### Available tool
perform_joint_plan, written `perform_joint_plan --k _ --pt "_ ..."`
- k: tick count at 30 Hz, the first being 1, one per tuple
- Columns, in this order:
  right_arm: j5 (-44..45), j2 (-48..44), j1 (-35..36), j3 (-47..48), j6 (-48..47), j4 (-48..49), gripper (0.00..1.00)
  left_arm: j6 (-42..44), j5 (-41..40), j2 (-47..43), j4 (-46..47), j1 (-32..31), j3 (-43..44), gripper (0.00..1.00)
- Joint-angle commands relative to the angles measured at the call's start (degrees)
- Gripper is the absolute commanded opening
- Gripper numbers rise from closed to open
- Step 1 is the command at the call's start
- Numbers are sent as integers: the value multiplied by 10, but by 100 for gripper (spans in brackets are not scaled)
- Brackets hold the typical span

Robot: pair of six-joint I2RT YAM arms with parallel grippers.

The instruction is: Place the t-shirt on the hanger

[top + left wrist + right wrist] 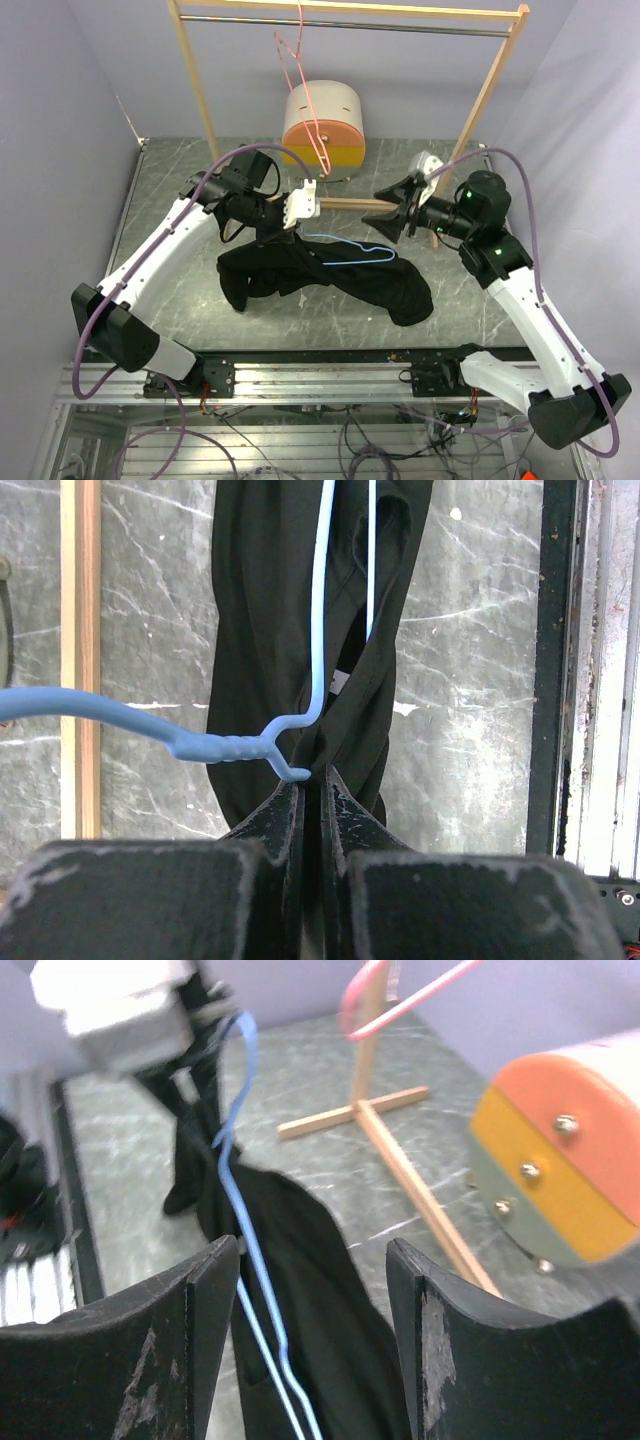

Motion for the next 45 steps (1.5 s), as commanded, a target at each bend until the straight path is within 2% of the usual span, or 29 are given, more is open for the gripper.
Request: perform_joint_plan --k 1,4,8,12,19,22,25,29,32,40,45 --pt "220 13 -14 57 141 -33 58 -12 -15 13 -4 -4 16 7" --pt "322 73 -52 107 190 -165 50 -16 -10 12 5 -5 16 7" --pt "278 145 -115 116 251 -260 46 -20 -10 10 8 -4 10 7" --pt "269 146 -120 84 325 -266 45 -64 -27 14 41 -5 8 7" --pt "311 44 -109 2 445 -277 47 -156 -60 26 109 -5 5 7" --pt "344 13 -74 -30 488 -277 47 -175 -62 35 124 -5 7 7" --pt "391 12 4 -48 530 -278 47 -187 -64 45 132 -4 12 7" --pt "455 51 107 -50 567 -271 48 -200 -62 60 136 -3 24 7" --pt "501 88 160 -51 577 -255 48 -204 -58 64 137 -4 29 7" --pt "613 187 241 -9 571 -254 47 -203 -50 59 137 -4 19 7" --pt "630 216 256 -5 562 -247 46 -207 -48 53 142 -4 11 7"
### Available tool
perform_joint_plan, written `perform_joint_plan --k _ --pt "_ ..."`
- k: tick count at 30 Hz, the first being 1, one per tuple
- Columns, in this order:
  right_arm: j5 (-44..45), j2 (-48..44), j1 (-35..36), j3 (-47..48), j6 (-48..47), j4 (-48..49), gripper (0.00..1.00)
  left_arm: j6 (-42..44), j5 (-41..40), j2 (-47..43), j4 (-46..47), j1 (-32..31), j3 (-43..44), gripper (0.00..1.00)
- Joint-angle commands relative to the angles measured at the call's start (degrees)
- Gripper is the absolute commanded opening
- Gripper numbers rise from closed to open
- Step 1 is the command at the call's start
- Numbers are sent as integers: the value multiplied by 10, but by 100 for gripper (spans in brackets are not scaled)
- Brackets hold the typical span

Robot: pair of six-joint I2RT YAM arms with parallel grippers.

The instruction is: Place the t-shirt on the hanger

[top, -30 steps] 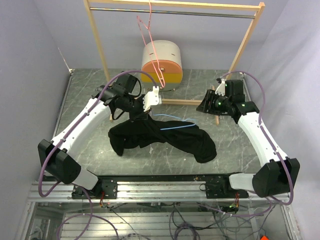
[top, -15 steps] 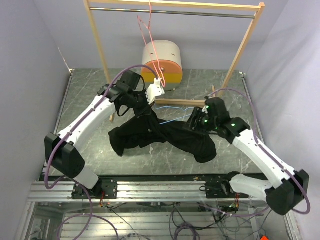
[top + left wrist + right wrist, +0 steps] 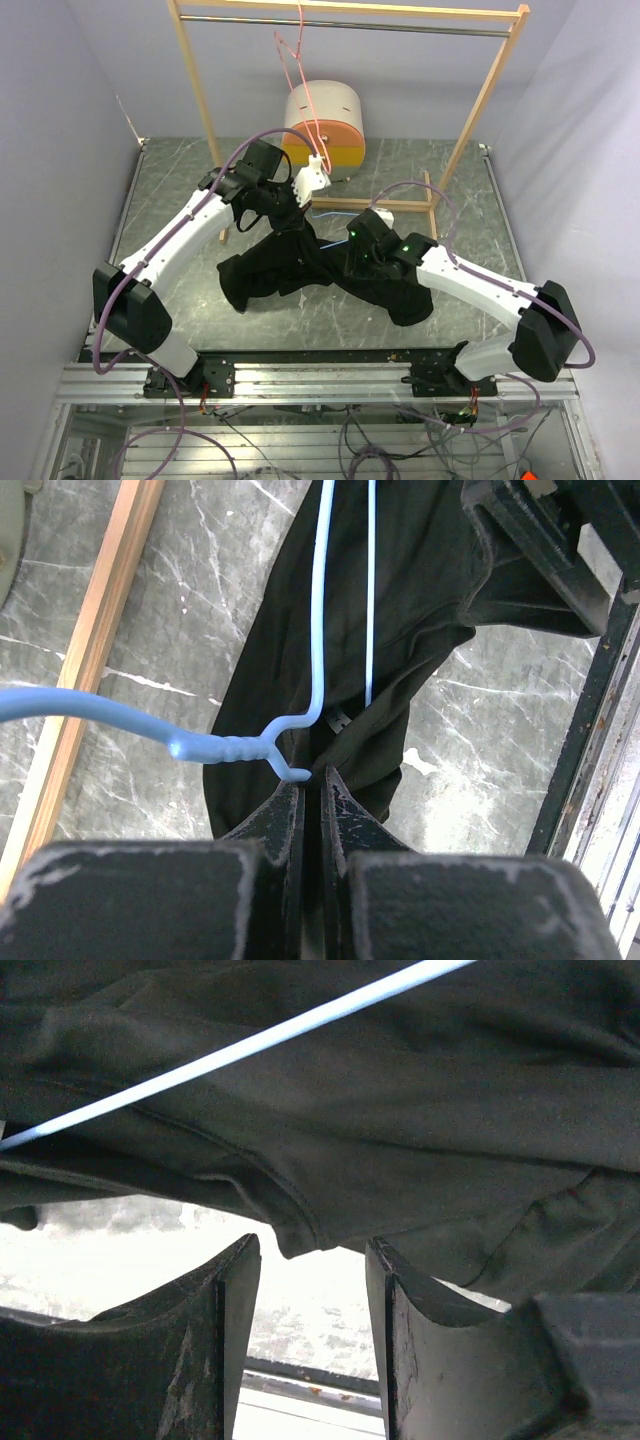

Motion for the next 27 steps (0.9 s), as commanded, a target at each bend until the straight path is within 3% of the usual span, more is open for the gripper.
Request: perform_joint_plan --k 1,27 --pt "50 15 11 18 -2 14 46 -10 12 -14 23 -3 7 7" --pt "22 75 30 34 -41 31 45 -6 20 -18 29 -2 -11 7"
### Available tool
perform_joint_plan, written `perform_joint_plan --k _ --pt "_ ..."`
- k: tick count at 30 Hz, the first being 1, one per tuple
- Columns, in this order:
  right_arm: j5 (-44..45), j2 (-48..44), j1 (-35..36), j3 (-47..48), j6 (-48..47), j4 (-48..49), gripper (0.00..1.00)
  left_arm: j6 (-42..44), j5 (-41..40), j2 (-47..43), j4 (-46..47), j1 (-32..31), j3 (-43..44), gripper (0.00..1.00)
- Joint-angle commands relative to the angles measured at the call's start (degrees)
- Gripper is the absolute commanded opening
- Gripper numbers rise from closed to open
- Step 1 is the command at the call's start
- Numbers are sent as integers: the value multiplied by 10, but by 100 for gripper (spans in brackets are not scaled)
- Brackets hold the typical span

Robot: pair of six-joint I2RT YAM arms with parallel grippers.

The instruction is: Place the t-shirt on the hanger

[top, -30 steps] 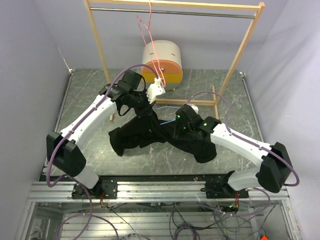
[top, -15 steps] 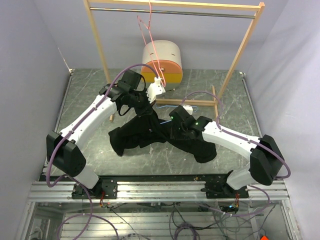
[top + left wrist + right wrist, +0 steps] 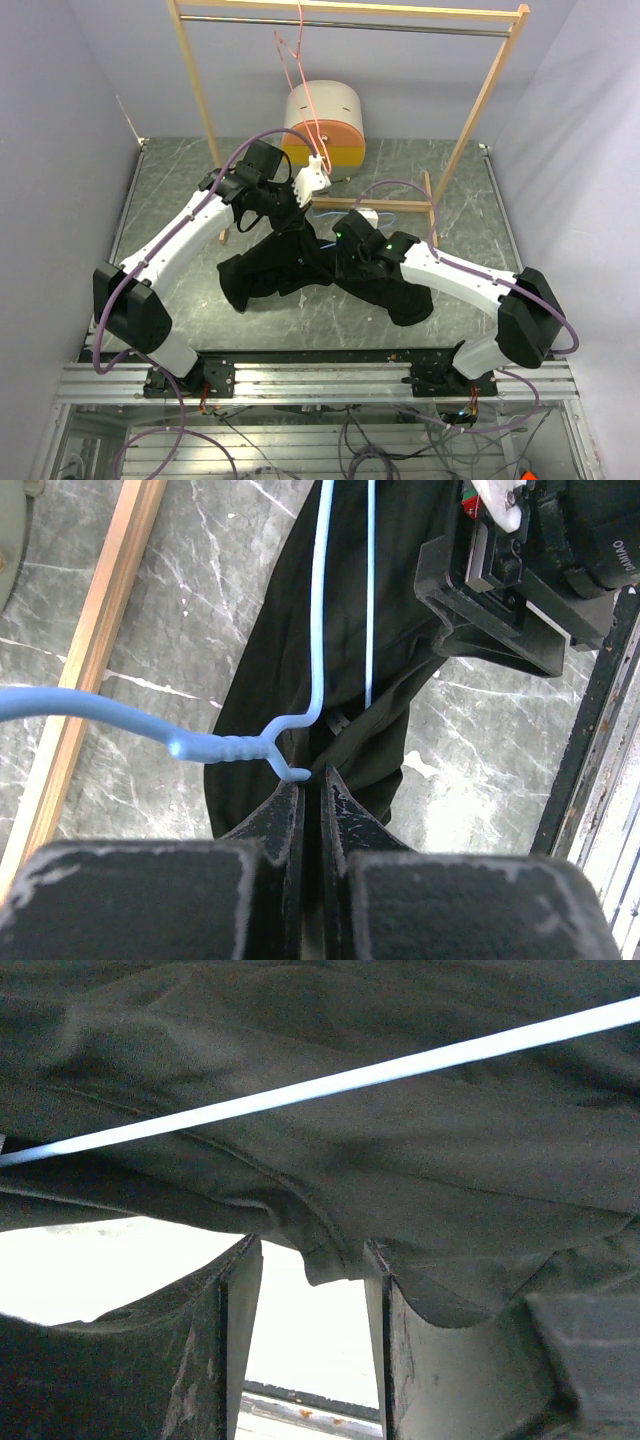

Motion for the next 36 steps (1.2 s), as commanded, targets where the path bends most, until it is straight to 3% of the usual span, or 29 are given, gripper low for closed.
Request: perform_joint_plan --k 1,18,30,32,36 --pt "0 13 5 9 -9 2 45 -6 19 -18 20 -1 -8 7" --pt "7 41 12 -11 -11 -13 33 -11 22 -24 22 2 -11 7" --pt "17 52 23 -13 -10 -19 40 -16 28 -27 25 4 -16 7" --pt "29 58 23 -9 -7 -28 36 -17 29 -28 26 4 -17 7" --pt "62 55 23 -6 5 -46 10 -17 29 -31 25 5 -18 7"
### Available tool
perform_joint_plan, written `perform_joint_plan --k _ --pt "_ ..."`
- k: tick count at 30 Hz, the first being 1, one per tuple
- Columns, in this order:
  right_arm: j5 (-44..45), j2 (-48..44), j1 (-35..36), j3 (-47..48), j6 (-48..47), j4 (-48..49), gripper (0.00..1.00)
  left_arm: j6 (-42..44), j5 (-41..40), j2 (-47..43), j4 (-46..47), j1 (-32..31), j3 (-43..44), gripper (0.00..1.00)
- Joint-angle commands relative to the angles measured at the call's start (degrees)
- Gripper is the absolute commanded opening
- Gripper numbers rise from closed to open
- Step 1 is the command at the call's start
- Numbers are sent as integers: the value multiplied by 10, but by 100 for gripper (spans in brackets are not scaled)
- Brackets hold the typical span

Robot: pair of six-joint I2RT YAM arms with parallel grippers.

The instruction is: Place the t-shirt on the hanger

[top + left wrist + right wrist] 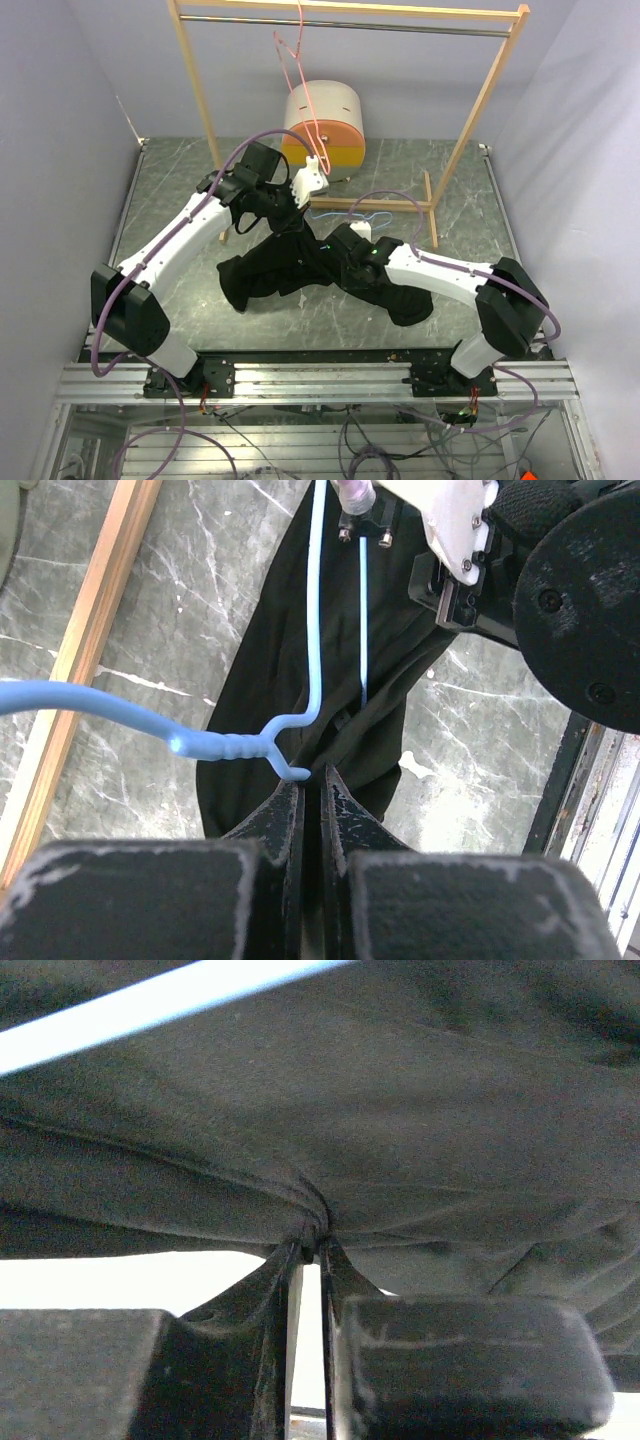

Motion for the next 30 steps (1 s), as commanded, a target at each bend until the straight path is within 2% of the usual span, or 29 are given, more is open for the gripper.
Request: perform_joint_plan --k 1,3,12,24,30 --pt "53 -6 2 5 17 -29 6 -6 22 -22 15 2 -3 7" --pt "70 -25 2 4 29 -41 0 -4 21 -24 14 2 -5 7" --pt "137 -102 -14 1 77 -99 0 0 25 -47 6 4 -14 7" --pt "103 -203 -133 -43 52 -82 0 14 42 -114 6 7 -60 7" --pt "96 -205 -175 -18 9 -77 0 34 57 -128 2 6 -72 7"
